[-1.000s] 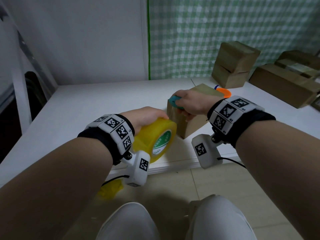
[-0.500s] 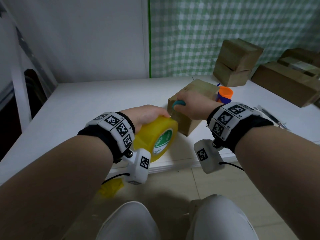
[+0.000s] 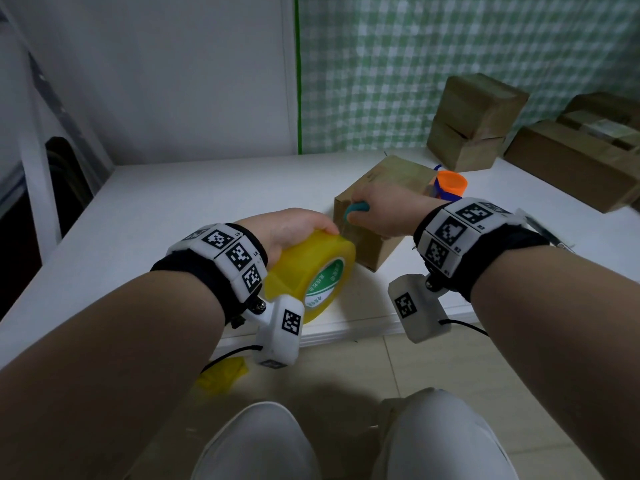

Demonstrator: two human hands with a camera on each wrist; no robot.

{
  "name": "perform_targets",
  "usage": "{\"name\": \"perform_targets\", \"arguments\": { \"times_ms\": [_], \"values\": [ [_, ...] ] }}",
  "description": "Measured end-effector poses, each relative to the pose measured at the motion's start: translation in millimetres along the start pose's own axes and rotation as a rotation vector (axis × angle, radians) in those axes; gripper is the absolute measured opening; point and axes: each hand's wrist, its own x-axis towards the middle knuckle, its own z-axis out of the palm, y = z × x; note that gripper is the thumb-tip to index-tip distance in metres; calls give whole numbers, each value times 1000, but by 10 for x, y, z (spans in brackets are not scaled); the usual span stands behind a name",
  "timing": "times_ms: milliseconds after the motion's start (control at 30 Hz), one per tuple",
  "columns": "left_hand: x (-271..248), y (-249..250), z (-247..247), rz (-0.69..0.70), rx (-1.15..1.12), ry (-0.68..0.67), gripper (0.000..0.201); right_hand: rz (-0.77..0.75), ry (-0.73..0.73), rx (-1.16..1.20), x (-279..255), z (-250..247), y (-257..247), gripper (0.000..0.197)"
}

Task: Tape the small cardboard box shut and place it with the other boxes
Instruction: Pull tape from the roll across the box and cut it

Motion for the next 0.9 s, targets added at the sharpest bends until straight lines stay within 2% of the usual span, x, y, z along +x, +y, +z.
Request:
{"name": "perform_targets", "arguments": {
  "times_ms": [367, 600, 800, 900],
  "values": [
    [21, 15, 3, -11, -18, -7, 46, 4, -11, -225, 25, 27, -84, 31],
    [33, 18, -3, -26, -13, 16, 47, 15, -69, -9, 5, -39, -28, 26],
    [34, 31, 5, -34, -10, 24, 47, 54, -132, 107, 17, -76, 3, 6],
    [42, 31, 1, -34, -8, 25, 49, 63, -144, 132, 21, -92, 7, 4]
  ]
}}
